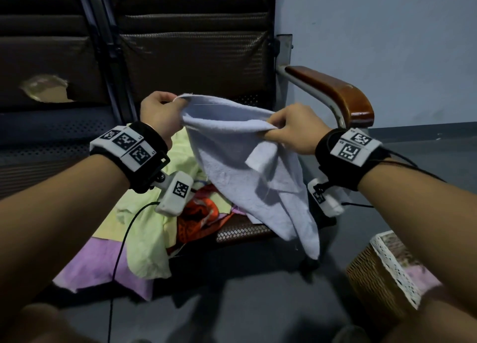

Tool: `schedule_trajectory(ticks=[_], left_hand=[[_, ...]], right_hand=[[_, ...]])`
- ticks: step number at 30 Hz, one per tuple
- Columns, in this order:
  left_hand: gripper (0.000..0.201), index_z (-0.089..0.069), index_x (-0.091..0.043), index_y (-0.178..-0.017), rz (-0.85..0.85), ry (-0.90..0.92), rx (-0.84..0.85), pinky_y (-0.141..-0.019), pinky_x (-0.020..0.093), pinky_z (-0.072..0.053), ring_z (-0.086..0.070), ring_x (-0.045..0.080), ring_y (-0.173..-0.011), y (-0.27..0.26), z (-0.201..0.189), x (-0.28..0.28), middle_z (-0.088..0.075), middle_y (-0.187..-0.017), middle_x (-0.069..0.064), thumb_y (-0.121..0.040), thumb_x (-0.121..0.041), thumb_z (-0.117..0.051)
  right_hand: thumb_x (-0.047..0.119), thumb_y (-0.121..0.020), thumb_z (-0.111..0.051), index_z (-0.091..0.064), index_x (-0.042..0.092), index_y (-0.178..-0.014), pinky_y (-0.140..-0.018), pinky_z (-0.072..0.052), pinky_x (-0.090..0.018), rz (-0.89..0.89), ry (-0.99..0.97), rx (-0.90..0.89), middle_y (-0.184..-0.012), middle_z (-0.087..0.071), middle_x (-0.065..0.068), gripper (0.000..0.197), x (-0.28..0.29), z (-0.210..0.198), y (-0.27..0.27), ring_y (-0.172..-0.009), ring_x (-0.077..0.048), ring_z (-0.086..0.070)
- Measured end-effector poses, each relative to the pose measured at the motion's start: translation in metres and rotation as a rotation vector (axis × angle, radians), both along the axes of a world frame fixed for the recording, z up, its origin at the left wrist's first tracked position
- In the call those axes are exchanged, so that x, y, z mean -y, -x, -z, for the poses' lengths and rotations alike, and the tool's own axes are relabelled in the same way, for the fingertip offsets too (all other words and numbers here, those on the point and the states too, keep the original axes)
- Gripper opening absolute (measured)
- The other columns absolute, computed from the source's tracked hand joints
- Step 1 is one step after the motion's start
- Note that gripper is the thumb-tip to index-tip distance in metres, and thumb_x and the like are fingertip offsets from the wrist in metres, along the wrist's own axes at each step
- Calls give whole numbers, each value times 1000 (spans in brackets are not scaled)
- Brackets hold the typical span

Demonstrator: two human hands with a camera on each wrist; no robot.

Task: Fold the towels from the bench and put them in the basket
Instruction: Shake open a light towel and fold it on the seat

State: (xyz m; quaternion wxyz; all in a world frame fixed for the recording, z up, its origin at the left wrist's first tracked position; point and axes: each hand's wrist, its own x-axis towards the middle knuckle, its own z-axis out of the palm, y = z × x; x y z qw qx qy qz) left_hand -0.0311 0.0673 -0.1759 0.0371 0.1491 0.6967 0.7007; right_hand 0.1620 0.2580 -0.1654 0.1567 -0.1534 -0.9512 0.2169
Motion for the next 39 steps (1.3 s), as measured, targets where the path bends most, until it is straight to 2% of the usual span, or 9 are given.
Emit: schedule_trajectory(ticks=[5,10,13,16,20,24,28,35,39], left_hand=[[14,-59,-10,-80,49,-69,106,-50,20,-49,-55,10,-51,-1,2,3,-55,-64,3,-94,-8,-60],[19,-71,-10,-101,51,10,95,-39,19,-27,-37,12,-42,-2,5,2,-51,-64,3,-95,-11,-54],[14,-71,-15,-86,29,63,69,-38,17,-24,-35,12,-40,0,8,3,-48,-61,3,-94,-13,-59],[22,-72,-7,-92,16,89,132,-38,17,-33,-46,16,-40,0,11,7,-54,-60,9,-93,-1,-50],[36,-73,-4,-98,56,34,186,-48,20,-51,-69,19,-55,-2,12,7,-69,-76,14,-90,8,-41],[33,-75,-4,-95,4,-23,105,-51,20,-52,-69,16,-57,3,9,6,-69,-77,12,-89,4,-44],[29,-77,-12,-93,-84,36,-37,-58,23,-55,-70,23,-72,17,12,11,-72,-85,12,-90,-8,-48],[13,-68,-17,-70,-52,80,-51,-58,23,-55,-64,12,-58,26,19,15,-63,-67,2,-78,-18,-78],[24,-49,-22,-66,9,199,-26,-65,34,-42,-48,20,-71,27,25,14,-47,-71,1,-86,-21,-64]], right_hand=[[9,-84,-54,-47,20,-49,-49,-29,-33,132,553,4,-52,-42,-2,37,8,5,3,-47,-18,-37],[44,-91,-61,-44,18,-61,-57,-34,-35,-33,-70,78,-58,-47,5,43,9,10,2,-57,-14,-45],[47,-87,-68,-59,24,-70,-65,-48,-38,6,-243,56,-73,-60,2,30,3,4,-4,-72,-23,-56],[28,-96,-56,-66,12,-86,-75,-49,-46,-39,-253,-10,-90,-64,-8,21,-1,0,-9,-84,-31,-60],[26,-103,-42,-56,0,-90,-79,-44,-47,-34,-144,4,-94,-58,-16,33,-2,5,-11,-85,-34,-55],[19,-95,-51,-58,-4,-81,-73,-47,-47,-46,-150,109,-86,-60,-22,28,-4,0,-16,-78,-37,-56],[18,-85,-60,-64,5,-66,-56,-38,-33,-23,-129,173,-54,-51,-5,24,-9,-3,-21,-52,-18,-46],[27,-93,-57,-53,11,-62,-50,-30,-29,66,1,257,-58,-42,-5,36,-22,4,-26,-53,-19,-38],[35,-97,-59,-46,17,-52,-50,-32,-29,68,81,229,-46,-41,8,50,-28,6,-25,-43,-7,-37]])
